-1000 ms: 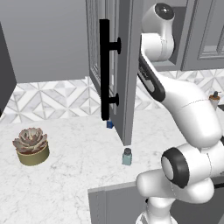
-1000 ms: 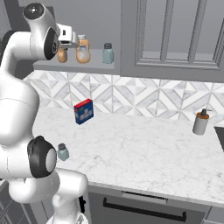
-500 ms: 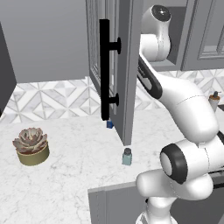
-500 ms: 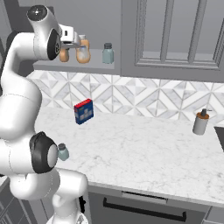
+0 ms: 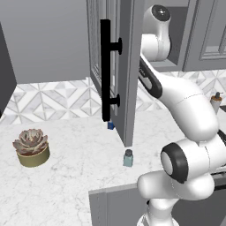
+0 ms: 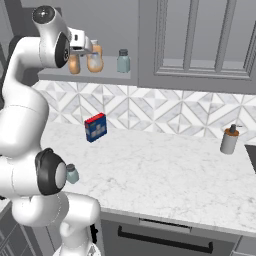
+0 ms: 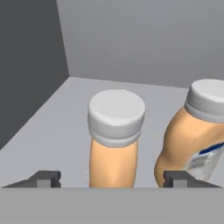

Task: Put the shaker and condiment bottle from the counter next to their counterparts in the cabinet.

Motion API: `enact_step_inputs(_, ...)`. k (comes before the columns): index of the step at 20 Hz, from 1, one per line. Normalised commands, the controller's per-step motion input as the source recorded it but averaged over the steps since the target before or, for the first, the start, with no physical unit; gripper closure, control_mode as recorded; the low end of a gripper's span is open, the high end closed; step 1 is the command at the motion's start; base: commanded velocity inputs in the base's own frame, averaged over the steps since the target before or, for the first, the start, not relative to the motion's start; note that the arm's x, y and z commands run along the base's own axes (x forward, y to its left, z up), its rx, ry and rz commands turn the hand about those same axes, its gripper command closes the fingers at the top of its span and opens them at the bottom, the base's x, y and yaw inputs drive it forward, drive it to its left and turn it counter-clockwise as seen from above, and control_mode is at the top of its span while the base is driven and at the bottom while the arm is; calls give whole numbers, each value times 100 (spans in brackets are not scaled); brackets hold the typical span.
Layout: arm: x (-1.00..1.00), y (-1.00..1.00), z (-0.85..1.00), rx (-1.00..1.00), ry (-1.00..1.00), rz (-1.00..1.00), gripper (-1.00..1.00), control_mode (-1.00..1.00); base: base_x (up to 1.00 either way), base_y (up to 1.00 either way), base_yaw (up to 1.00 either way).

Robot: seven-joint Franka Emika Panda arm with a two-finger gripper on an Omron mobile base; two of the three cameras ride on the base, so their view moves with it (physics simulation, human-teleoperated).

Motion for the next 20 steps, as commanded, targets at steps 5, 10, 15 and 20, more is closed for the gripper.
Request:
enact_step_inputs(5,-1,0,-2,0,0,0,-100,-100,0,0,0)
enact_step_inputs(10,-46,0,-12,0,0,0,-100,-100,0,0,0)
enact_step_inputs(15,-60,-9,-18,0,0,3,-100,-100,0,0,0)
enact_step_inputs(20,-31,-12,-30,-1,0,9,-100,-100,0,0,0)
